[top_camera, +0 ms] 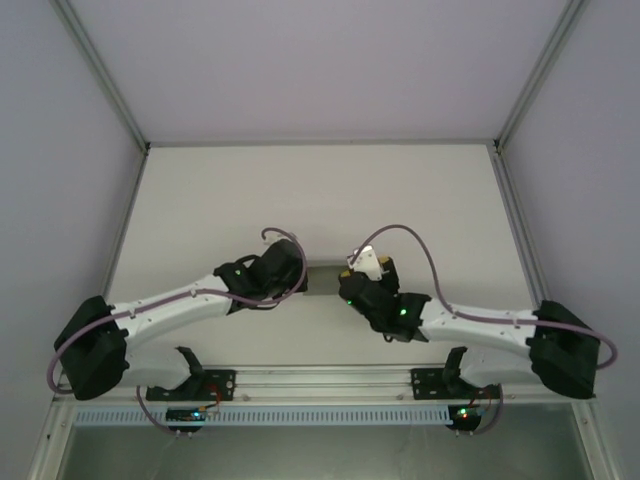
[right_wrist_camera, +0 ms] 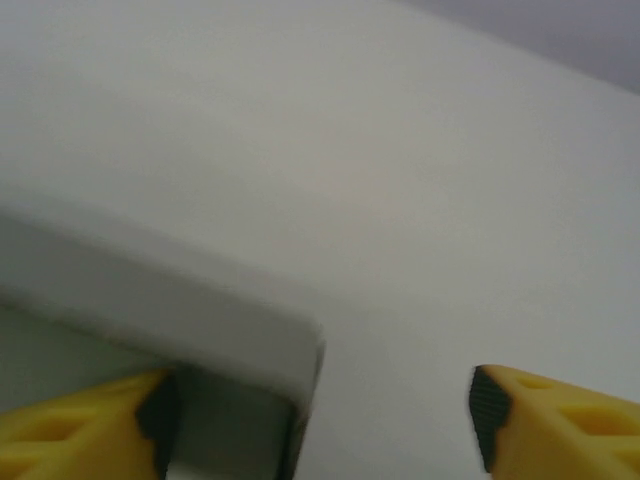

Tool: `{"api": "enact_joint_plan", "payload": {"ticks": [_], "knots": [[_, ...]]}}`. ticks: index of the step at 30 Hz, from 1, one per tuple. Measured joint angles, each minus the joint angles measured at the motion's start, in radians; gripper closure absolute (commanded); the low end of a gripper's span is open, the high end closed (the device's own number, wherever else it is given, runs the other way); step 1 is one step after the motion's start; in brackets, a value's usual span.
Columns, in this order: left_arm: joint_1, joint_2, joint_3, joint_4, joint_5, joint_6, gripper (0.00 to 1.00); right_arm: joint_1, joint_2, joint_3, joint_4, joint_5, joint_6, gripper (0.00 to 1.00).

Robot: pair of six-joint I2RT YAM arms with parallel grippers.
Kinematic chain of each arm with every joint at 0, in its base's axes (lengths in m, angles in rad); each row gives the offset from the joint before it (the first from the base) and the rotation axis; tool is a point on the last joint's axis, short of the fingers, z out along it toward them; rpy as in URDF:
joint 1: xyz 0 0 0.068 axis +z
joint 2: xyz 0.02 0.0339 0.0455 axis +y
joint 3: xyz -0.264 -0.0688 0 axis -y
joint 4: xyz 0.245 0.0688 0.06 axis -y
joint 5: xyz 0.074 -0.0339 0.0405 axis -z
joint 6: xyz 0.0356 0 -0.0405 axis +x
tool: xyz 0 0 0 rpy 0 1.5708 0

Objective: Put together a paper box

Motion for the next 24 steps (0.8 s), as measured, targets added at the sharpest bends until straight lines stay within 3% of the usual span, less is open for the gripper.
{"api": "enact_joint_plan", "payload": {"ticks": [2, 8, 12, 18, 22, 24], "knots": [[-0.001, 0.010, 0.010, -0.003, 0.000, 0.000, 1.00, -0.034, -0.076, -0.014, -0.025, -0.108, -0.014, 0.01], [-0.001, 0.045, 0.043, -0.013, -0.004, 0.008, 1.00, -0.218, -0.317, -0.049, -0.053, -0.375, -0.035, 0.01], [-0.001, 0.071, 0.069, -0.019, -0.005, 0.018, 1.00, -0.364, -0.314, -0.018, -0.066, -0.503, -0.026, 0.01], [-0.001, 0.077, 0.092, -0.037, -0.008, 0.042, 0.99, -0.486, -0.076, 0.137, -0.105, -0.674, 0.027, 0.25], [-0.001, 0.082, 0.117, -0.073, -0.007, 0.060, 0.95, -0.531, 0.003, 0.133, -0.106, -0.764, 0.081, 0.45], [-0.001, 0.089, 0.132, -0.092, -0.005, 0.077, 0.90, -0.549, 0.006, 0.093, -0.085, -0.798, 0.119, 0.49]]}}
